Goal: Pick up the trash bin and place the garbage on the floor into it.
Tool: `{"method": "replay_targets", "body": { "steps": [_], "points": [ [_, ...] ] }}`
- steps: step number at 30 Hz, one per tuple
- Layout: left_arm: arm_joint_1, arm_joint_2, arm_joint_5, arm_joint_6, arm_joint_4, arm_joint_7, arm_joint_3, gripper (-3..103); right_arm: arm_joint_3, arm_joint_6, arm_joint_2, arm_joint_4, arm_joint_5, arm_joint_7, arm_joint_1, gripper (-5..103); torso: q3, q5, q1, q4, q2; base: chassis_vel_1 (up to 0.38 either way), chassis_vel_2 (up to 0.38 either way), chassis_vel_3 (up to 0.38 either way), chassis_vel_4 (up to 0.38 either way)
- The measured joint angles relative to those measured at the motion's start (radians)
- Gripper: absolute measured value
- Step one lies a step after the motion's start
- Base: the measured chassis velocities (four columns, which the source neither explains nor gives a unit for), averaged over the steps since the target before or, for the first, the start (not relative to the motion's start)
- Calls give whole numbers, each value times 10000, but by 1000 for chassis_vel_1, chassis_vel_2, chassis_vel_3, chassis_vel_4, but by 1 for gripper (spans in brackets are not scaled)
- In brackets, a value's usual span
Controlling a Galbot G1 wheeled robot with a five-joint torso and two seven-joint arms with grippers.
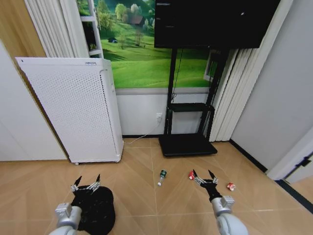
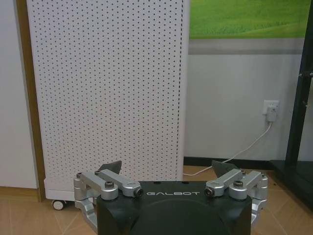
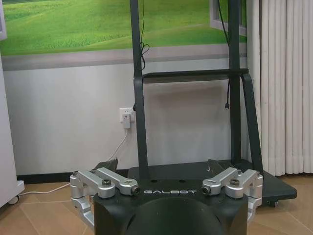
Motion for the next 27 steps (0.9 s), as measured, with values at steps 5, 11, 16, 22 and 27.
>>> {"method": "replay_targets", "body": {
  "steps": [5, 11, 16, 22, 27],
  "points": [
    [43, 127, -204, 6, 9, -39, -143, 100, 25, 0, -18, -56, 8, -2, 4, 100, -195, 0, -46, 0, -243, 0, 0, 0, 0],
    [103, 100, -216, -130, 102, -65, -121, 100, 20, 0, 14, -102, 52, 12, 6, 100, -340, 1, -91, -1, -434, 0, 0, 0, 0],
    [609, -23, -242, 467, -24, -709, -107, 100, 112, 47, 50, -210, 113, 56, -48, 100, -364, 2, -122, 5, -486, 0, 0, 0, 0],
    [943, 170, -825, 1026, -195, -1040, -189, 100, 294, 353, 83, -483, -134, 66, -135, 100, -355, -1, -123, -4, -482, 0, 0, 0, 0],
    [1267, 455, -1472, 1685, -439, -1390, -528, 100, 325, 443, 103, -726, -207, 72, -129, 100, -344, 0, -123, 2, -467, 0, 0, 0, 0]
  ]
}}
